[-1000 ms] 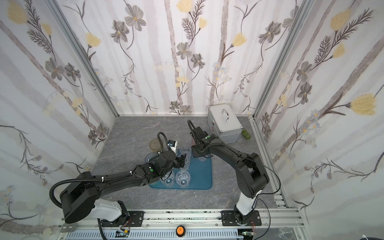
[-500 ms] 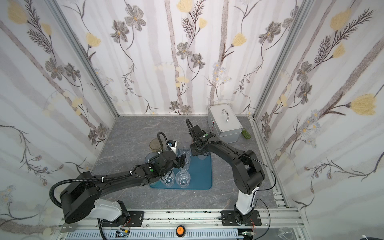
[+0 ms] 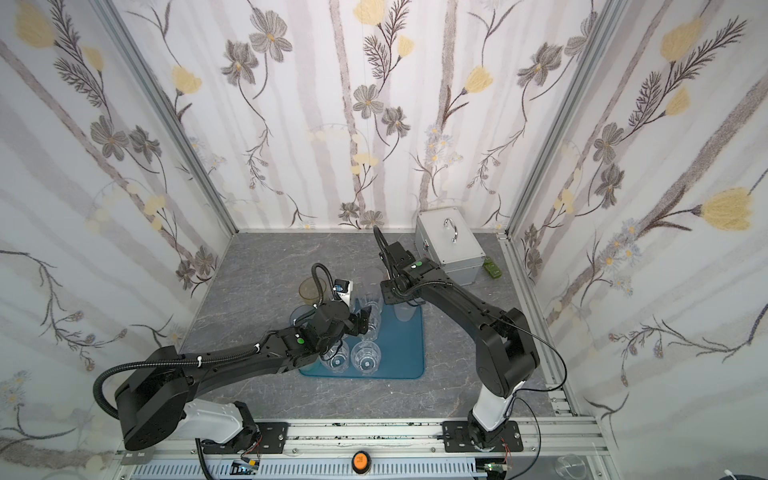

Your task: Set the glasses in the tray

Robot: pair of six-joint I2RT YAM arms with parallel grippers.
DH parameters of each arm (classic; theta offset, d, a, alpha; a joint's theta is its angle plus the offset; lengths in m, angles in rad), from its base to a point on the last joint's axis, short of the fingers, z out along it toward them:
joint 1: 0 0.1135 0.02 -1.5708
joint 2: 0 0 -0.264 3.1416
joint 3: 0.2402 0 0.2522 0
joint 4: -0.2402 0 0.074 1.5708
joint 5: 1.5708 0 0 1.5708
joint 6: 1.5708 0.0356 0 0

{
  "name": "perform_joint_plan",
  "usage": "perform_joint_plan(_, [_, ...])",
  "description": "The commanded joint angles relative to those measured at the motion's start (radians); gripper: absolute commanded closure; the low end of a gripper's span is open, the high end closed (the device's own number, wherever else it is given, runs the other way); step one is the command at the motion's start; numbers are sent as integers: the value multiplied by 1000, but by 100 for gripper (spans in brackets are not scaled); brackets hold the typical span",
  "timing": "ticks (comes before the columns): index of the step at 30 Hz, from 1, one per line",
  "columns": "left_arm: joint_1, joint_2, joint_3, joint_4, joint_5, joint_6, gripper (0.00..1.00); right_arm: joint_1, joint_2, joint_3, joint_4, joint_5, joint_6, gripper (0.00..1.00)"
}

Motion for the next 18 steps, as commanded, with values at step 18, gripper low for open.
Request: perform_joint_plan(18, [207,-10,93,18,200,-88,9,-89,355,441,154,-86,124,57])
